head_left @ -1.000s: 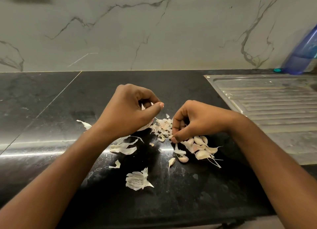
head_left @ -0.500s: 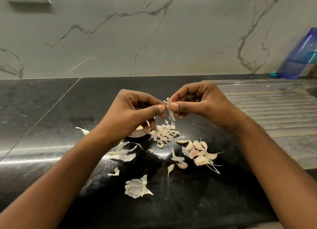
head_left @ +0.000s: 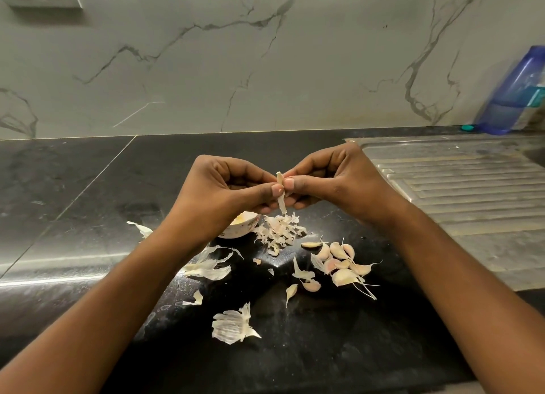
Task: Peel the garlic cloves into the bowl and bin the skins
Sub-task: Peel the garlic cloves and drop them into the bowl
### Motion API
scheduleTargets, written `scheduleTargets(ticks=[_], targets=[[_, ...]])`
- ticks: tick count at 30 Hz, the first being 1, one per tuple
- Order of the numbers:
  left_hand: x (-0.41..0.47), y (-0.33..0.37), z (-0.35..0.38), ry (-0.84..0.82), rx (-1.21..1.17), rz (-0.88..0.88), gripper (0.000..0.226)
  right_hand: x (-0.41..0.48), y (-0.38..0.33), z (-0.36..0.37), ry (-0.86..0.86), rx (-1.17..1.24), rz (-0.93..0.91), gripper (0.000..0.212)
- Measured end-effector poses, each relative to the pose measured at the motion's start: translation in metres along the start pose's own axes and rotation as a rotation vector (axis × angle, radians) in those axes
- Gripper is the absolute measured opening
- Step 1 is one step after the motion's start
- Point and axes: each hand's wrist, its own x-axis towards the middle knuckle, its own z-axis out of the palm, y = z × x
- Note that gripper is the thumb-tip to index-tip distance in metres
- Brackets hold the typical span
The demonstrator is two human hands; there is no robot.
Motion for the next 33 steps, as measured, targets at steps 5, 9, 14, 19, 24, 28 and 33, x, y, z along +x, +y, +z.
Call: scheduleTargets(ticks=[5,9,14,19,24,28,33], targets=[[0.000,0.001,0.001,0.002,-0.037,-0.034,0.023,0.001,-0.001,0.000,-0.009,-0.016,0.028,0.016],[0.000,0.001,0.000,-0.008,-0.064,-0.055,0.024,0.001,0.000,0.002,0.003,0.001,0.023,0.015],[-0.001,0.000,0.002,0.004,-0.081,-0.058,0.026,0.000,0.002,0.006,0.033,-0.022,0.010,0.013],[-0.001,0.002,0.002,0.020,-0.096,-0.051,0.029,0.000,0.003,0.010,0.080,0.003,-0.009,0.013],[0.000,0.003,-0.001,0.011,-0.109,-0.074,0.027,-0.001,-0.001,0.009,0.048,0.030,0.015,0.014],[-0.001,0.004,0.000,0.012,-0.059,-0.064,0.026,-0.001,0.000,0.007,0.023,0.004,0.029,0.015],[-0.002,0.004,0.001,0.004,-0.064,-0.075,0.026,-0.001,0.004,0.009,0.036,-0.046,-0.016,0.012]])
